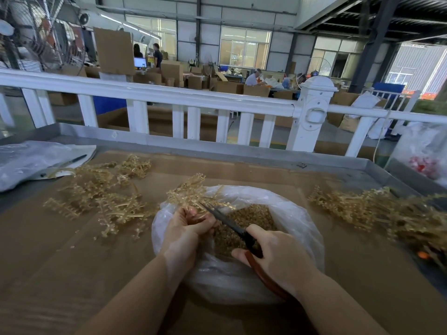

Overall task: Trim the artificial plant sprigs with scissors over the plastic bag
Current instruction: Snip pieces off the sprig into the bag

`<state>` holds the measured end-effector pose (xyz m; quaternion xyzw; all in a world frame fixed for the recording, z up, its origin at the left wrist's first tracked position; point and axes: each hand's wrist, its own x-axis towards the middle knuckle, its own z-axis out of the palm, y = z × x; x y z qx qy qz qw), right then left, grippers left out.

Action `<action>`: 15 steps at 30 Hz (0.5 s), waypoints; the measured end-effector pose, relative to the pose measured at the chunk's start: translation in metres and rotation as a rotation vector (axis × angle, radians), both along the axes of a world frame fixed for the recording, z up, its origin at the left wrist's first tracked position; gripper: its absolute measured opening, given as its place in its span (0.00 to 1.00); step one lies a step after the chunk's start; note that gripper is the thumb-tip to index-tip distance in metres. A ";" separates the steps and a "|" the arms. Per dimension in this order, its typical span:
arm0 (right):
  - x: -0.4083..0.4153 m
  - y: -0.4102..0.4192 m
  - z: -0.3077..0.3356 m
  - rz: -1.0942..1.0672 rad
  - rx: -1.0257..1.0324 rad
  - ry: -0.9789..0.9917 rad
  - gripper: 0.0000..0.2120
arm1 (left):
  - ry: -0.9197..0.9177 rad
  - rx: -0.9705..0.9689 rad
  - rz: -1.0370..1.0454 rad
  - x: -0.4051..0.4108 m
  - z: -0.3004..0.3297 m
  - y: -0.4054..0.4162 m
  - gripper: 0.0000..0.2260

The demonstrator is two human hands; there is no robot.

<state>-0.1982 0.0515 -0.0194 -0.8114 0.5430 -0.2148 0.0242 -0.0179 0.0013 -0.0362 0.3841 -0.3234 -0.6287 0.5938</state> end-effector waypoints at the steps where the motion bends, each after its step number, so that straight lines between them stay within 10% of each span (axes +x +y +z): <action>1: 0.000 0.000 0.000 -0.001 0.000 0.004 0.17 | -0.004 -0.001 -0.003 0.000 -0.001 0.000 0.11; 15: 0.003 -0.002 -0.007 -0.025 -0.017 0.064 0.19 | -0.093 -0.031 0.016 0.001 -0.008 -0.001 0.12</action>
